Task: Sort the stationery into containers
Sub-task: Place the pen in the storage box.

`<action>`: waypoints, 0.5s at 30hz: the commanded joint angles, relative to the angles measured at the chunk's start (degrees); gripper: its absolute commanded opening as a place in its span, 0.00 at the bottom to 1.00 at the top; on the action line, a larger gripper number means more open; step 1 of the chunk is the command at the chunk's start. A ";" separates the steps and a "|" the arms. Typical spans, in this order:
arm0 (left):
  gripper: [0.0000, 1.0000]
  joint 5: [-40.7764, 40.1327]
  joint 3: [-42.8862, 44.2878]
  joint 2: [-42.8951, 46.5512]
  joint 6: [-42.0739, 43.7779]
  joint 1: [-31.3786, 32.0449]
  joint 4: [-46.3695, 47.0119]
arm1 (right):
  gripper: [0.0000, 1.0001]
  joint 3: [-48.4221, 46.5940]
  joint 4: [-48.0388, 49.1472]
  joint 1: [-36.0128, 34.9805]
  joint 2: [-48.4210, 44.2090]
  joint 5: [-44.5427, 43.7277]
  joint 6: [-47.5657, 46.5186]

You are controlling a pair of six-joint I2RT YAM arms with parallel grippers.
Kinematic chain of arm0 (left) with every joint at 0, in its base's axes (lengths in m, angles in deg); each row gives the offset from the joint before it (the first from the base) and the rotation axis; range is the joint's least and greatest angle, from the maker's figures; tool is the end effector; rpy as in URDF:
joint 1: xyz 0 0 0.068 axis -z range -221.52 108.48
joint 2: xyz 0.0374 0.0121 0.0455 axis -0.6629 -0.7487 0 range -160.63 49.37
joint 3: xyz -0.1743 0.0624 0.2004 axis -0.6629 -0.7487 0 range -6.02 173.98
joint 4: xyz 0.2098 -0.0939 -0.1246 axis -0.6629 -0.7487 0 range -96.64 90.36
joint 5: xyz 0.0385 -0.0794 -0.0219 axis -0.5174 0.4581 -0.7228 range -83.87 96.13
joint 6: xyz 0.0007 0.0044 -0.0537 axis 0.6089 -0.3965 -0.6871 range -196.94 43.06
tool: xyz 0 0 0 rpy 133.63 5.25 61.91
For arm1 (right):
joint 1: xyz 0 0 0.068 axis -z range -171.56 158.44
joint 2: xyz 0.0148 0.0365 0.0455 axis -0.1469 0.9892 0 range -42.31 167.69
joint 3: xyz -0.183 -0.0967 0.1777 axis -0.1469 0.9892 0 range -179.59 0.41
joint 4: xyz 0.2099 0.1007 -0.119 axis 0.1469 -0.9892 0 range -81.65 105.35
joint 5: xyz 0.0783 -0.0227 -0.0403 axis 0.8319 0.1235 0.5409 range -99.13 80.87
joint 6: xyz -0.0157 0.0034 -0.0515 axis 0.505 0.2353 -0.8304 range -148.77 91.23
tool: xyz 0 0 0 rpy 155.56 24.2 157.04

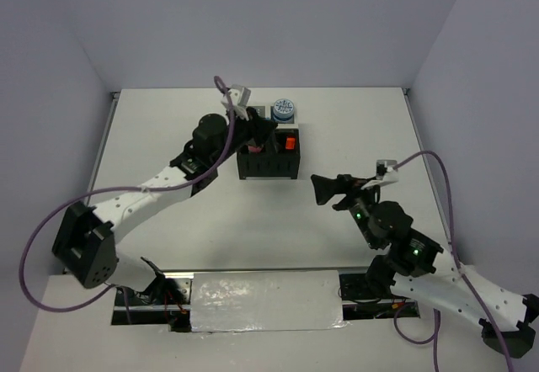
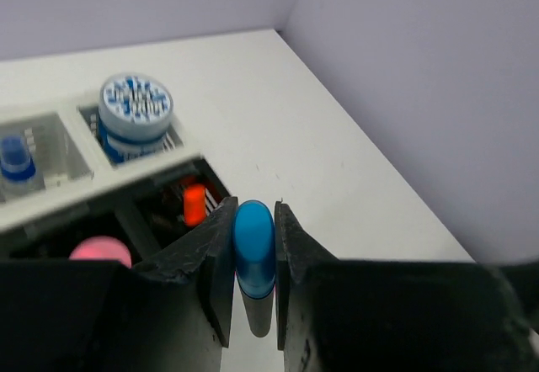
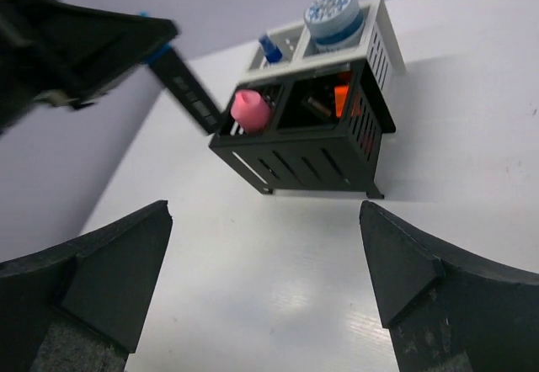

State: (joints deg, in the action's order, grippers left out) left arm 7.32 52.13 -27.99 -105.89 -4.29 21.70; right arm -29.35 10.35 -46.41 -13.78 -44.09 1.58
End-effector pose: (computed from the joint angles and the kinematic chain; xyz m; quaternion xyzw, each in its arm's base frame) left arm 0.2565 -0.1961 0.3512 0.0576 0.6914 -0.3992 0.5994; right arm 0.0943 0.0984 0.2980 0.0529 0.7240 0.2799 0.6282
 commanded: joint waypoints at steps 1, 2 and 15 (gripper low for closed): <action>0.03 -4.00 7.14 -7.26 7.49 0.91 9.94 | 1.00 0.14 -5.01 0.45 -5.58 -3.10 0.85; 0.07 -4.87 9.68 -10.58 8.20 1.43 10.90 | 1.00 -0.99 -7.64 0.45 -6.90 -3.62 0.77; 0.22 -10.86 19.72 -26.43 17.00 1.97 11.70 | 1.00 -5.49 -9.86 0.62 -8.50 3.76 -3.71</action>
State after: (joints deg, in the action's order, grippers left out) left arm -1.25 70.40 -54.35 -92.01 -2.32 27.69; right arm -31.86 -0.57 -46.03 -22.61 -42.56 0.18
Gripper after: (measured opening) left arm 0.306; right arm 0.994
